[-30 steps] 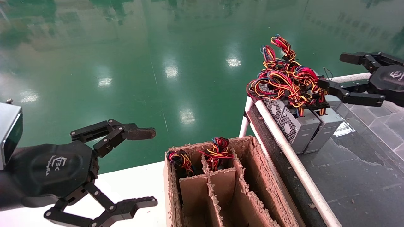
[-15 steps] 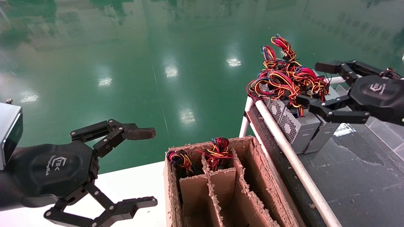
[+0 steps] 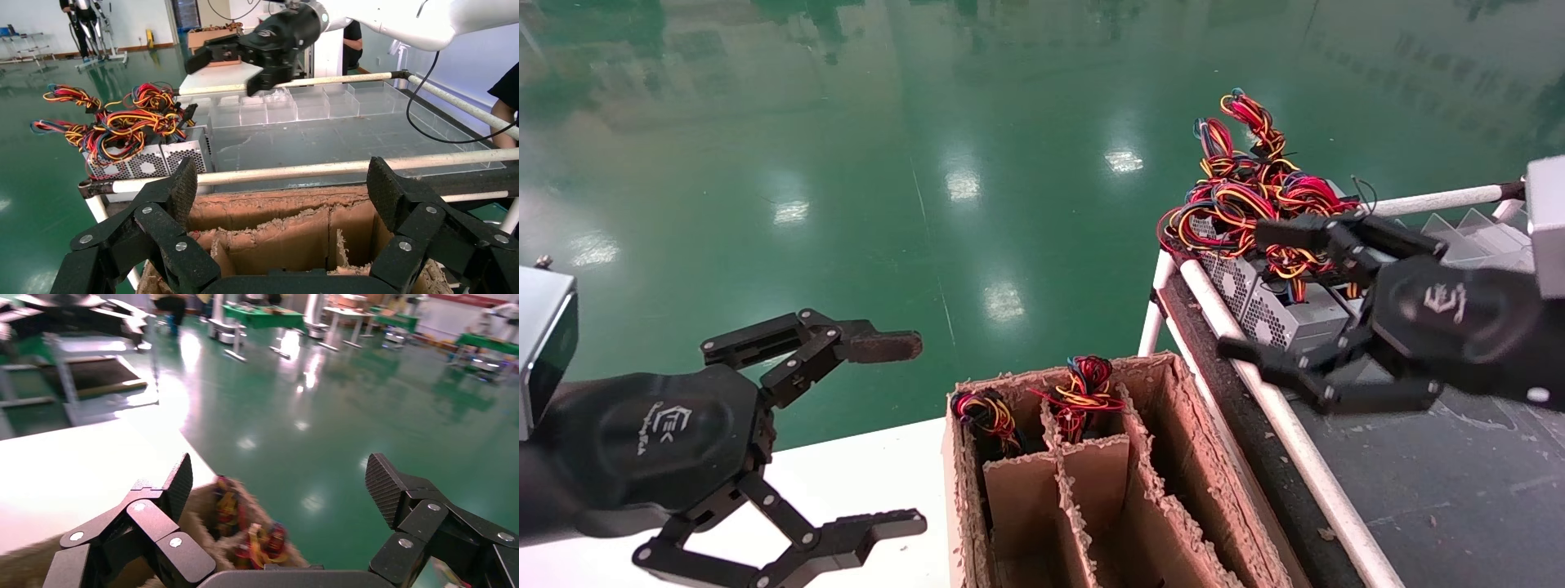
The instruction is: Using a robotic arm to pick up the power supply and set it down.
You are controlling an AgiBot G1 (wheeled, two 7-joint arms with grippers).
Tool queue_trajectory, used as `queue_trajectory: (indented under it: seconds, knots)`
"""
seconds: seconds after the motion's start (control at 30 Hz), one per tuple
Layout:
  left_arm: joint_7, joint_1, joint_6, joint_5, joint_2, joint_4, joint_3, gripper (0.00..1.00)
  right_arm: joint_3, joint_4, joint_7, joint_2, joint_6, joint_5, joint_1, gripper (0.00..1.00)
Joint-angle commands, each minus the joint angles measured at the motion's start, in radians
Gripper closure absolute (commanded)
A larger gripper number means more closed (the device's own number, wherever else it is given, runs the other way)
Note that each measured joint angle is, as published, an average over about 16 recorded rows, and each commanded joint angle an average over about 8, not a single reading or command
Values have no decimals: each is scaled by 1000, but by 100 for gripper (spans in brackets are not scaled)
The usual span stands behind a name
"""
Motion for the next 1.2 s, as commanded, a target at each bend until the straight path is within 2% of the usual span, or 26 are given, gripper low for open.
queue_trajectory:
  seconds: [0.03, 0.33, 0.57, 1.2]
  knots:
    - [0, 0, 0, 0, 0, 0, 0, 0, 4, 42, 17, 4, -1, 17, -24, 0]
    - [0, 0, 0, 0, 0, 0, 0, 0, 21, 232, 92, 20, -5, 91, -134, 0]
    - [0, 0, 0, 0, 0, 0, 0, 0, 29, 329, 127, 29, -7, 129, -190, 0]
    - [0, 0, -1, -1, 0, 0, 0, 0, 29, 316, 123, 28, -7, 125, -183, 0]
